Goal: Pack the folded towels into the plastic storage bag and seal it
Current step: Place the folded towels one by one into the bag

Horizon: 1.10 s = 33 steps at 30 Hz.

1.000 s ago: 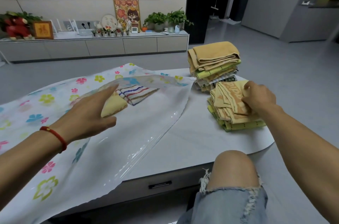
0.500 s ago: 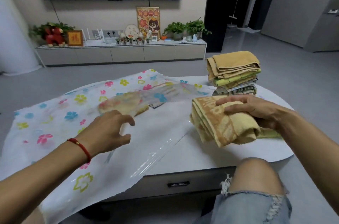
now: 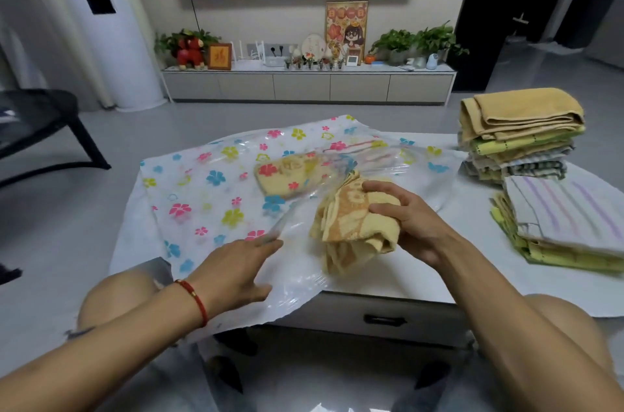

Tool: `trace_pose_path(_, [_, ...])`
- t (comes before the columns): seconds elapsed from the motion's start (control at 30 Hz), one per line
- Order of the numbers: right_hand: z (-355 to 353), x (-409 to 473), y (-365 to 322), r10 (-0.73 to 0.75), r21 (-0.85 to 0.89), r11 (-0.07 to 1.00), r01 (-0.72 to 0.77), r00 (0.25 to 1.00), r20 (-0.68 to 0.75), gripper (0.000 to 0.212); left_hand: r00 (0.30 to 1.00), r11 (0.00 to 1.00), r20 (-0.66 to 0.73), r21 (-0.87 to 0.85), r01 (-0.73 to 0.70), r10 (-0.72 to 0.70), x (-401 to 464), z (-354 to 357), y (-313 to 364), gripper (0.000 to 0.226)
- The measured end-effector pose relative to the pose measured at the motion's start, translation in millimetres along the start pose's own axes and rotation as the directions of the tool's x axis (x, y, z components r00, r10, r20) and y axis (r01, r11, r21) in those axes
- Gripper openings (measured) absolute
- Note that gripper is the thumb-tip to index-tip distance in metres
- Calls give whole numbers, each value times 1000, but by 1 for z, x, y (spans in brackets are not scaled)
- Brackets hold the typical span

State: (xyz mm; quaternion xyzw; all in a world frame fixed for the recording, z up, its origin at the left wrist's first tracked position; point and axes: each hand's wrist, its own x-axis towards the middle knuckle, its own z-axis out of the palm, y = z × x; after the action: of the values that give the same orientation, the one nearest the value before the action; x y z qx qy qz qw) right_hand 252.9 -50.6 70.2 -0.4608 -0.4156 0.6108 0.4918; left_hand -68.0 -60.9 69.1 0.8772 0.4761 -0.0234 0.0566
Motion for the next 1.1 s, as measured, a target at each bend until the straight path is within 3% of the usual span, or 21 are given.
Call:
trace_pose_path(0.13, [9,-8,13,-14,-20,1000,16,996,83,39,996,997,-80,-62,-36,31,4,-36,-20,99])
trace_pose_path(0.27, [34,-3,11,14,-48,999,-2,968,252,45,983,991,-148,-67,-116,105,10,-79,-36,118])
trace_pose_path(0.37, [79,31,9,-12,-35,999,20,974,227,40,980,983,-138,-96,-157,143,11,-97,-42,129])
trace_pose_path(0.47, [140,85,10,-104,227,970,86,992,71,27,971,975,-192,-137,-173,145,7,-103,-45,129])
trace_pose_path(0.53, [178,112,13,-99,488,868,94,995,-16,23,966,976,-220,-143,-167,133,3,-104,-48,126])
trace_pose_path(0.57, [192,123,22,-78,517,853,77,997,-19,25,964,977,-235,-139,-163,127,1,-104,-50,125])
trace_pose_path(0.6, [203,129,35,-42,433,900,41,999,-6,30,961,977,-246,-137,-162,124,0,-104,-53,125])
trace_pose_path(0.67, [215,135,64,52,-73,996,-50,999,13,47,960,976,-248,-142,-166,127,-3,-104,-58,128])
trace_pose_path(0.7, [216,137,76,87,-303,950,-80,996,9,54,962,976,-245,-147,-162,123,-4,-103,-60,129])
trace_pose_path(0.77, [216,142,92,106,-512,855,-79,994,25,65,966,979,-239,-151,-138,99,-8,-102,-63,130])
trace_pose_path(0.87, [226,150,94,94,-498,865,-58,994,47,74,972,982,-227,-160,-104,66,-13,-101,-61,130])
trace_pose_path(1.0, [251,153,97,-52,-253,967,27,994,-93,61,976,981,-214,-174,-87,49,-17,-99,-56,130])
trace_pose_path(1.1, [258,153,98,36,-97,995,-18,982,187,66,978,982,-207,-183,-52,13,-19,-99,-55,129])
